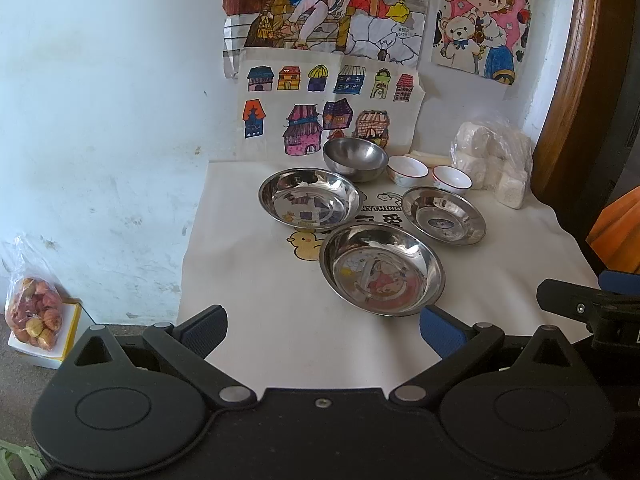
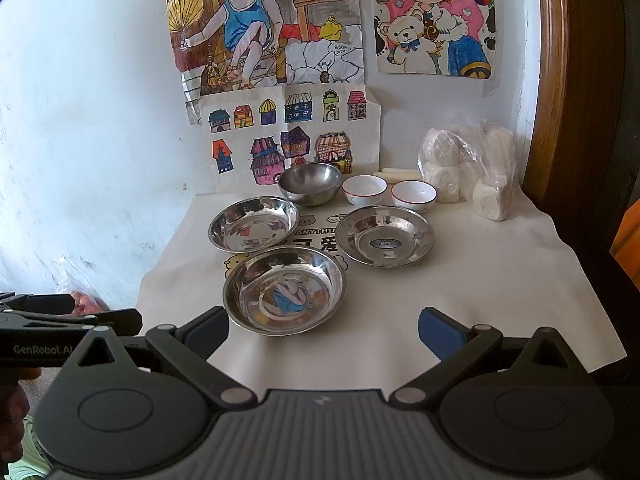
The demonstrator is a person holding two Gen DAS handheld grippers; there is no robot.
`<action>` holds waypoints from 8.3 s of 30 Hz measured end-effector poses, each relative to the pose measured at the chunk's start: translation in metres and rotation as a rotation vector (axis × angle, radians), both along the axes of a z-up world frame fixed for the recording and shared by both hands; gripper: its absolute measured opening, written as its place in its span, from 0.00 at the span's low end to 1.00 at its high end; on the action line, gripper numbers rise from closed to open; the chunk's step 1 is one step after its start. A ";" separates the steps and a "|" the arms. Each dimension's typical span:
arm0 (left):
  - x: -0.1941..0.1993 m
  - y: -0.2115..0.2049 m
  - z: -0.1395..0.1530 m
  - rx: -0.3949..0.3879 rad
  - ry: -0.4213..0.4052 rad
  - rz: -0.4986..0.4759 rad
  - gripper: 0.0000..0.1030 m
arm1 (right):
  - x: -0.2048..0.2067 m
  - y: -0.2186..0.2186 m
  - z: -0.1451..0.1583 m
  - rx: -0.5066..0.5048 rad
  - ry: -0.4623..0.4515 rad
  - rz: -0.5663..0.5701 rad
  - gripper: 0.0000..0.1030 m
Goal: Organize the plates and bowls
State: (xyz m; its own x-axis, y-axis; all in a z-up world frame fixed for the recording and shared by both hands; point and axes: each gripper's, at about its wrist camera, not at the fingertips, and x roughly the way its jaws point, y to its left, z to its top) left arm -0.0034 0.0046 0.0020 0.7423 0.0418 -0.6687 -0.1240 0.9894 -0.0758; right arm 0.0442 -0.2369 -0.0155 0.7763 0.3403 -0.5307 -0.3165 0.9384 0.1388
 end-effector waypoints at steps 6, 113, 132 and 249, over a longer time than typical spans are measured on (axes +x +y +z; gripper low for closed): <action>0.002 -0.003 0.000 0.003 0.003 0.003 0.99 | 0.002 -0.001 0.005 0.001 0.001 -0.001 1.00; 0.338 0.131 -0.115 -0.161 0.363 0.041 0.73 | 0.353 0.155 -0.071 0.005 0.410 0.176 0.67; 0.334 0.146 -0.120 -0.274 0.349 0.081 0.15 | 0.362 0.162 -0.077 0.038 0.483 0.142 0.11; 0.390 -0.103 -0.088 0.040 0.444 -0.192 0.99 | 0.289 -0.068 -0.060 -0.058 0.440 0.005 0.99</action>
State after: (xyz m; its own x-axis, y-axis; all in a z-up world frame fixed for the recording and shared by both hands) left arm 0.3865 -0.0983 -0.0862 0.3821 -0.0360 -0.9234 0.0497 0.9986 -0.0183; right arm 0.3330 -0.3049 -0.0752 0.4708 0.3031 -0.8286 -0.2433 0.9473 0.2083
